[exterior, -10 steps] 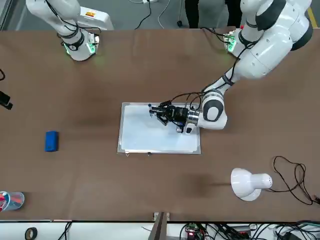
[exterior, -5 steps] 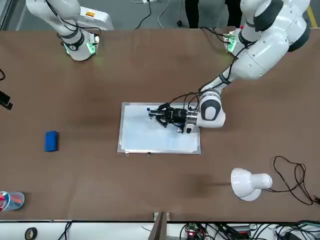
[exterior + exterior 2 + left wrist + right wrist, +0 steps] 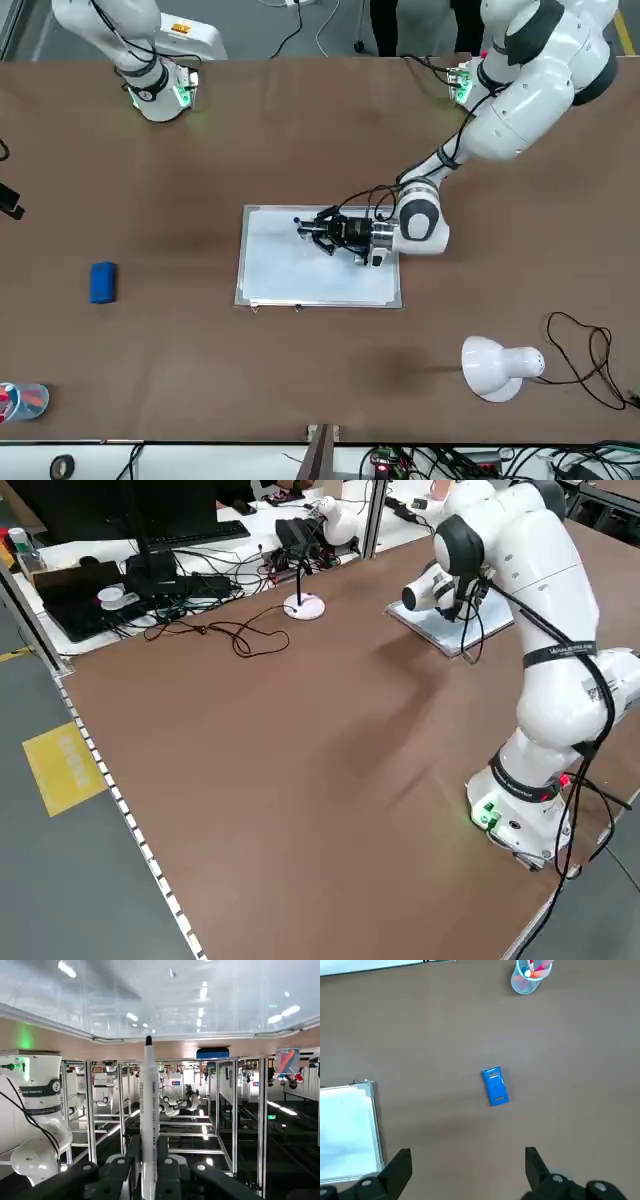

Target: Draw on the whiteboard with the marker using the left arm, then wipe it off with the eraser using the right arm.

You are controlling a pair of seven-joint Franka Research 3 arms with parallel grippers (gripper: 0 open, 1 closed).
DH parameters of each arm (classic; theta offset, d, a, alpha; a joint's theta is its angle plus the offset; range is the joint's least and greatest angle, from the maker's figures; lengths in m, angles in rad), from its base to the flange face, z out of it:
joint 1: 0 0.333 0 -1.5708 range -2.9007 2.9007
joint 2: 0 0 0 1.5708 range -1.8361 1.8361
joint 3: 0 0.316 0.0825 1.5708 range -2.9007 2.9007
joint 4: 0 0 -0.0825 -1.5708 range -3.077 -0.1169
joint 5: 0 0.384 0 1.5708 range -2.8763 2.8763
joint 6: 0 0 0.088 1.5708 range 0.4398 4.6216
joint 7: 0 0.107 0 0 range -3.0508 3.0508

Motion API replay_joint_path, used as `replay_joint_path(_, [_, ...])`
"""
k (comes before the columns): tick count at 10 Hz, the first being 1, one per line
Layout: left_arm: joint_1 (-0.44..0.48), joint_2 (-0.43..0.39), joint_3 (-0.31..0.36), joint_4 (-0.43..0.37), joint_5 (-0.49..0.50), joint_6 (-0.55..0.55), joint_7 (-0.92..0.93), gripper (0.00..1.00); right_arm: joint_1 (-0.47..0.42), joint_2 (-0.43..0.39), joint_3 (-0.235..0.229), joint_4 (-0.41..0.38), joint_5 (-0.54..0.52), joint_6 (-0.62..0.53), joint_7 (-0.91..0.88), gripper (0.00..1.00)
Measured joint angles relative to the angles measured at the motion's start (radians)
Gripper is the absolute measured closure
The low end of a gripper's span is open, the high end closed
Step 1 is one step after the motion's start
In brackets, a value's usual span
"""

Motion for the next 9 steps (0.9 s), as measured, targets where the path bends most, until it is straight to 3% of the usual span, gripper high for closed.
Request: replay_joint_path(9, [-0.003, 0.034, 0.024, 0.026, 0.0, -0.005, 0.031, 0.83, 0.0, 0.0, 0.0, 0.0, 0.0, 0.002, 0.0, 0.0])
